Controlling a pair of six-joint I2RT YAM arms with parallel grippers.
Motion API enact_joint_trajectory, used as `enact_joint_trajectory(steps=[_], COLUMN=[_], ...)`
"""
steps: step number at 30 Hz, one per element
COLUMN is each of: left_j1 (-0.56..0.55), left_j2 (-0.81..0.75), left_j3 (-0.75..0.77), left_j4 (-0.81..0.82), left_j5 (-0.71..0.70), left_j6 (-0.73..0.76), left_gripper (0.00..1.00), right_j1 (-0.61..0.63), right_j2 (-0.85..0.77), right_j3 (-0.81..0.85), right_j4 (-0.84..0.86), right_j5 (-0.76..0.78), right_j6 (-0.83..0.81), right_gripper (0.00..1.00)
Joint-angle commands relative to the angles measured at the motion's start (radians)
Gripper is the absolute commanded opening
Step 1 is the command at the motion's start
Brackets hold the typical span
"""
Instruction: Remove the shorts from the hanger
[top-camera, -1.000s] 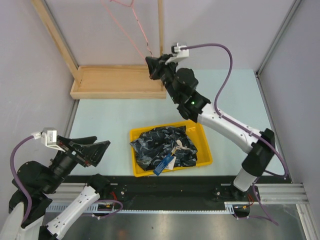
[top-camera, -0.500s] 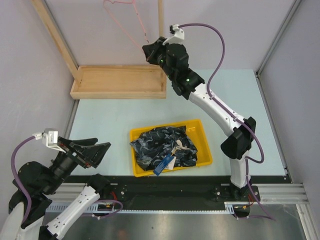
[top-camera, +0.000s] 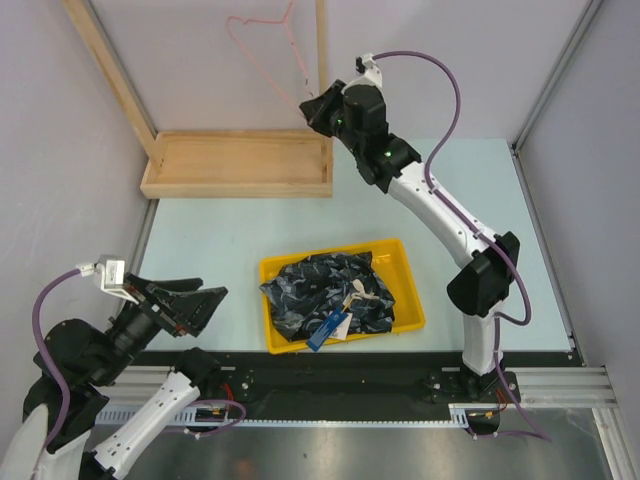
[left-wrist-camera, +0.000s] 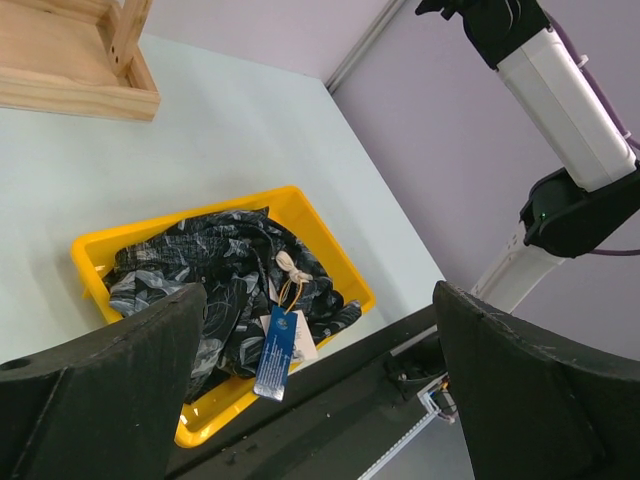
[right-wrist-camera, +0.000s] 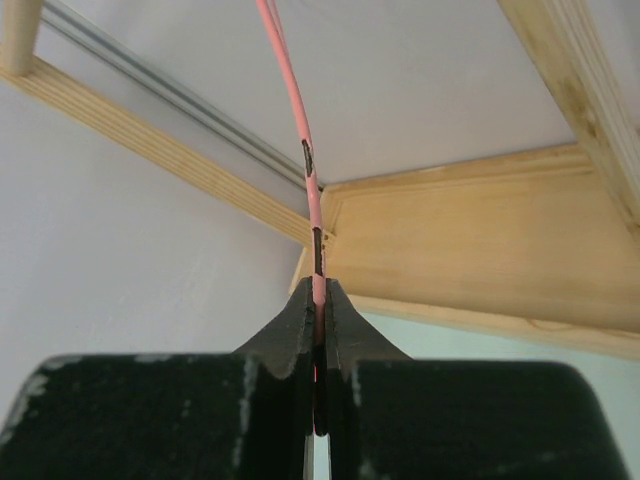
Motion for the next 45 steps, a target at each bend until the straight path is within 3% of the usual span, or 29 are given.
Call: enact_joint_trajectory(steps=[1, 7, 9, 10, 11, 12, 19, 21, 27, 35, 39, 45], left_j1=[0.002, 0.002, 0.002, 0.002, 0.002, 0.002, 0.002, 0.002, 0.002, 0.001, -0.001, 0.001], left_j2=[0.006, 0.007, 0.006, 0.006, 0.006, 0.007, 0.032, 0.042, 0.062, 0.069, 0.062, 0.013], left_j3=[-0.003, -0.015, -0.027, -0.032, -0.038, -0.040, -0.063, -0.082, -0.239, -0.449, -0.503, -0.586], left_j4=[0.040, 0.047, 0.050, 0.053, 0.056, 0.060, 0.093, 0.111, 0.295, 0.533, 0.554, 0.590], left_j5=[0.024, 0.031, 0.034, 0.040, 0.044, 0.048, 0.102, 0.137, 0.296, 0.401, 0.410, 0.426], left_j6=[-0.018, -0.025, -0.030, -0.038, -0.039, -0.042, -0.068, -0.081, -0.185, -0.305, -0.314, -0.343], left_gripper=[1.00, 1.00, 1.00, 1.00, 1.00, 1.00, 1.00, 1.00, 1.00, 1.00, 1.00, 1.00], right_j1=[-0.009, 0.001, 0.003, 0.003, 0.003, 0.006, 0.072, 0.093, 0.193, 0.284, 0.334, 0.345], right_j2=[-0.064, -0.111, -0.114, -0.115, -0.118, -0.129, -0.254, -0.302, -0.593, -0.862, -1.072, -1.575], right_j3=[-0.079, -0.179, -0.188, -0.188, -0.188, -0.188, -0.237, -0.274, -0.586, -0.876, -1.083, -1.343], right_j4=[-0.035, 0.005, 0.003, -0.001, -0.006, -0.012, -0.090, -0.115, -0.109, -0.349, -0.353, -0.298], right_j5=[0.073, 0.110, 0.105, 0.101, 0.098, 0.093, 0.164, 0.211, 0.280, 0.261, 0.242, 0.198], right_j6=[0.051, 0.043, 0.034, 0.017, 0.008, -0.003, -0.162, -0.219, -0.273, -0.176, -0.149, -0.061], right_gripper=[0.00, 0.03, 0.19, 0.34, 0.40, 0.53, 0.96, 0.99, 1.00, 1.00, 1.00, 1.00])
